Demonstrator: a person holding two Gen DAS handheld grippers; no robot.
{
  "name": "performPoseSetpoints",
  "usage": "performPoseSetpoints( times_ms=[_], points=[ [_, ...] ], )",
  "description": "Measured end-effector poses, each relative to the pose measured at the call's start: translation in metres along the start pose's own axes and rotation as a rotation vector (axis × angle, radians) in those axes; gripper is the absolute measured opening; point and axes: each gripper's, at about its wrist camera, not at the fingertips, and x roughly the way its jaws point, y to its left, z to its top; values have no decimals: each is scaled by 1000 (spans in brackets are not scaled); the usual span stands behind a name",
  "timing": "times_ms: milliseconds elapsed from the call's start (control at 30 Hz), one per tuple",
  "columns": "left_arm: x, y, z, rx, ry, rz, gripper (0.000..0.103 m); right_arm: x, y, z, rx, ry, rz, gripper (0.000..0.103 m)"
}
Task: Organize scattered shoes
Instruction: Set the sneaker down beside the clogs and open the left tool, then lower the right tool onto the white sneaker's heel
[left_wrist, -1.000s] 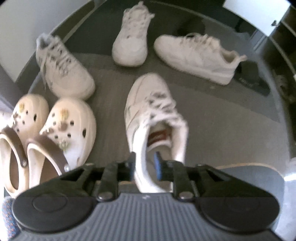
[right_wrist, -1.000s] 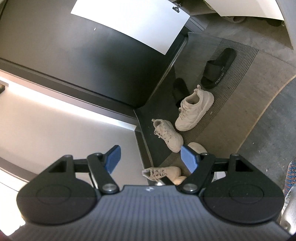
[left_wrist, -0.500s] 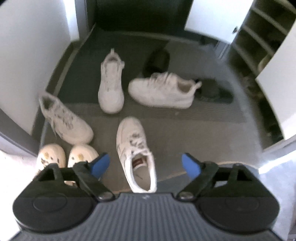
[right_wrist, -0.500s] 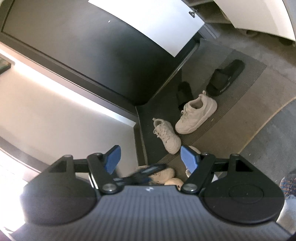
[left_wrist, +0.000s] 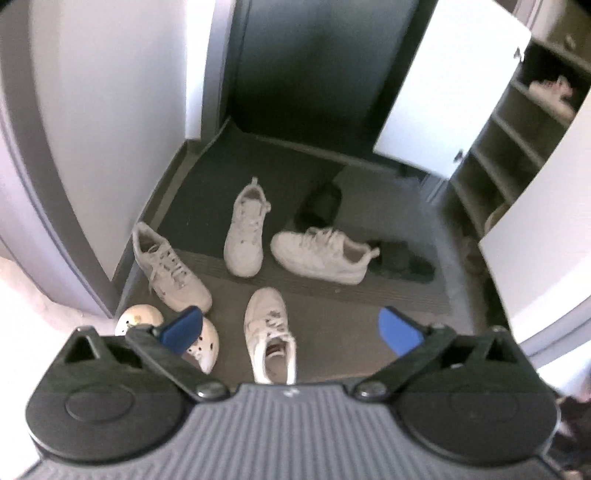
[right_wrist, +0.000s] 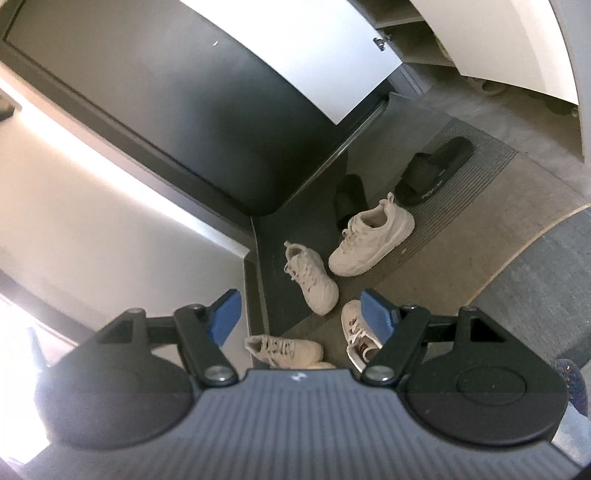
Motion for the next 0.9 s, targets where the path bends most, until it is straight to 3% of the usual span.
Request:
performPoseSetpoints(
  times_ms=[100,267,300,367,400,533,667,700,767,900],
  points=[
    [-22,1,0,39,-49,-22,103,2,7,-9,-62,21,-10,75],
    [-68,-1,1,97,-191,-39,103,22,20,-27,-167,134,-8,76],
    [-73,0,2,100,-207,-44,103,28,22,-31,-184,170,-10,86],
    [-98,4,4,107,-316,-23,103,37,24,-36,-170,192,-39,92],
    [-102,5,5,107,-335,-12,103,42,26,-39,-163,203,-54,101],
    [-130,14,4,96,-449,45,103,64,44,-45,-175,244,-103,103],
    [-145,24,-3,88,-489,38,103,102,72,-55,-337,336,-133,103],
    [-146,26,-6,84,-484,28,103,119,89,-65,-495,367,-136,103],
    [-145,31,-9,78,-470,15,103,138,103,-80,-684,379,-150,103],
    [-143,46,-12,46,-454,6,103,189,95,-85,-717,391,-212,102]
  ],
)
